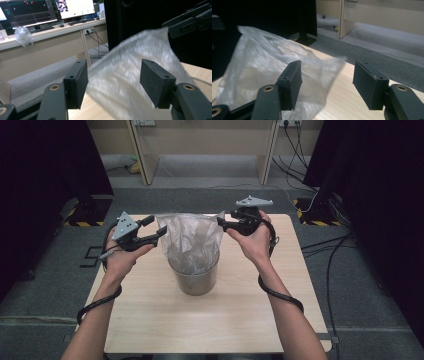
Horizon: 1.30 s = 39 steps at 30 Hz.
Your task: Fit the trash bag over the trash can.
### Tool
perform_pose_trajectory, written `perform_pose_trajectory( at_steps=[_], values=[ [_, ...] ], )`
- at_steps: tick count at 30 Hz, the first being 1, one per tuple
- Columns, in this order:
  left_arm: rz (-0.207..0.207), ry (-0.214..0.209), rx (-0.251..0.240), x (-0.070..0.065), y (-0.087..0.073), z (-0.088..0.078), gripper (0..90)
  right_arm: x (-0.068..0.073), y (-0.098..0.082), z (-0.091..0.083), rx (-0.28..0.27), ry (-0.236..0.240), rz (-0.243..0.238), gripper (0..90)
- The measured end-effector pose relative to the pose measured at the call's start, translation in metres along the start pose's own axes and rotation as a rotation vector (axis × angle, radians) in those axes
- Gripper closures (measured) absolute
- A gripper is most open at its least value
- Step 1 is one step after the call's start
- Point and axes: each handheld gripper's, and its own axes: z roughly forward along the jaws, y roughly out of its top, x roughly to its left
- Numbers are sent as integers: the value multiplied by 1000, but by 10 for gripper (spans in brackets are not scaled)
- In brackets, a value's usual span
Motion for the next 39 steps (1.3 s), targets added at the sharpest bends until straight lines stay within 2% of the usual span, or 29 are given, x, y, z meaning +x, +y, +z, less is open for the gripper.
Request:
perform_pose_trajectory(
  at_steps=[6, 9, 11, 16, 18, 20, 23, 27, 29, 33, 34, 39],
  values=[
    [44, -13, 21, 0, 5, 7, 383, 10, 7, 1, -17, 36, -43, 378],
    [48, -17, 32, 1, 4, 11, 384, 15, 11, 2, -19, 54, -59, 366],
    [47, -16, 39, 2, 4, 15, 392, 16, 13, 6, -13, 84, -51, 364],
    [52, -13, 60, 6, 4, 26, 404, 17, 18, 21, 9, 85, -68, 365],
    [62, -19, 73, 8, 3, 31, 417, 17, 18, 26, 27, 92, -77, 399],
    [88, -26, 105, 9, 2, 35, 462, 17, 17, 31, 48, 104, -81, 507],
    [128, -47, 163, 11, -1, 37, 637, 17, 14, 32, 70, 133, -89, 695],
    [164, -82, 210, 9, -2, 36, 843, 17, 9, 28, 87, 172, -79, 855],
    [177, -98, 215, 7, -1, 33, 893, 18, 8, 25, 91, 194, -77, 884],
    [206, -137, 203, -4, 2, 23, 897, 20, 4, 13, 101, 222, -88, 896],
    [211, -150, 203, -7, 2, 19, 897, 21, 3, 6, 97, 236, -89, 897],
    [234, -186, 209, -21, -3, 3, 897, 25, -4, -7, 110, 269, -95, 895]
  ],
)
